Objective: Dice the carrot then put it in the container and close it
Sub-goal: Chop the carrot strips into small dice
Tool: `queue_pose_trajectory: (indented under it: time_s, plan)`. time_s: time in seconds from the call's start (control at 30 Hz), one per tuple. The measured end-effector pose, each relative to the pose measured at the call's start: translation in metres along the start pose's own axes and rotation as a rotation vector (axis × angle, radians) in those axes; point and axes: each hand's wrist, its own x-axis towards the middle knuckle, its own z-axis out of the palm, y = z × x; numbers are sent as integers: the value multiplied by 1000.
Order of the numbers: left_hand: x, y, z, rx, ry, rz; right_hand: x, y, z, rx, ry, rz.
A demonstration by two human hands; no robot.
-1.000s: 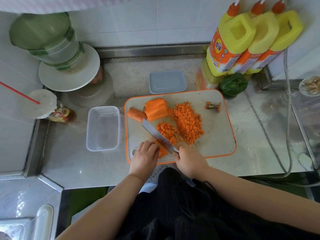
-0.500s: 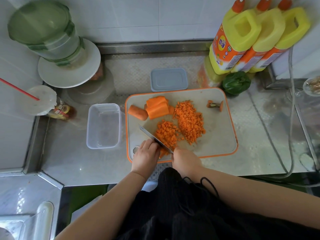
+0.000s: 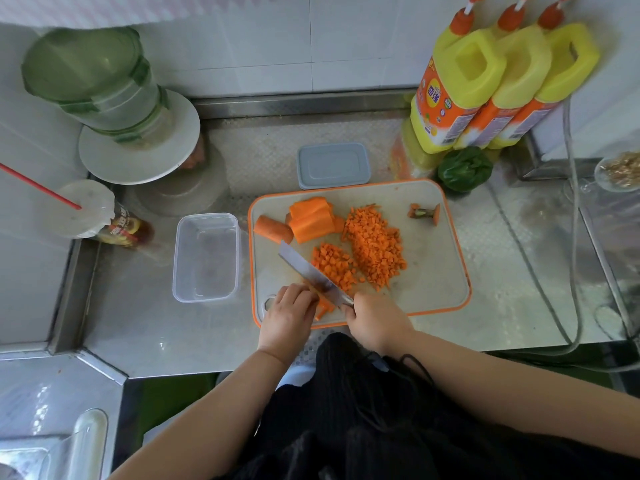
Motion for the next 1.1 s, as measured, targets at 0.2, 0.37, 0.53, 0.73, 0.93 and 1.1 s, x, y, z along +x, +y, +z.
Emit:
queue_pose_trajectory:
  time_s: [0.2, 0.37, 0.53, 0.73, 0.93, 1.1]
  plan:
    - [1, 0, 2, -7, -32, -35, -5, 1, 7, -37, -90, 16]
    - [0, -2, 3, -5, -37, -42, 0, -2, 14, -51, -94, 15]
    - [-1, -2, 4, -17, -50, -42, 7, -6, 17, -73, -39, 17]
    - [-2, -3, -1, -18, -49, 2, 13, 4, 8, 116, -46, 83]
    - [-13, 2, -3, -26, 4, 110, 4, 2, 0, 22, 20, 10]
    - [-10, 1, 0, 11, -32, 115, -2, 1, 6, -18, -51, 0]
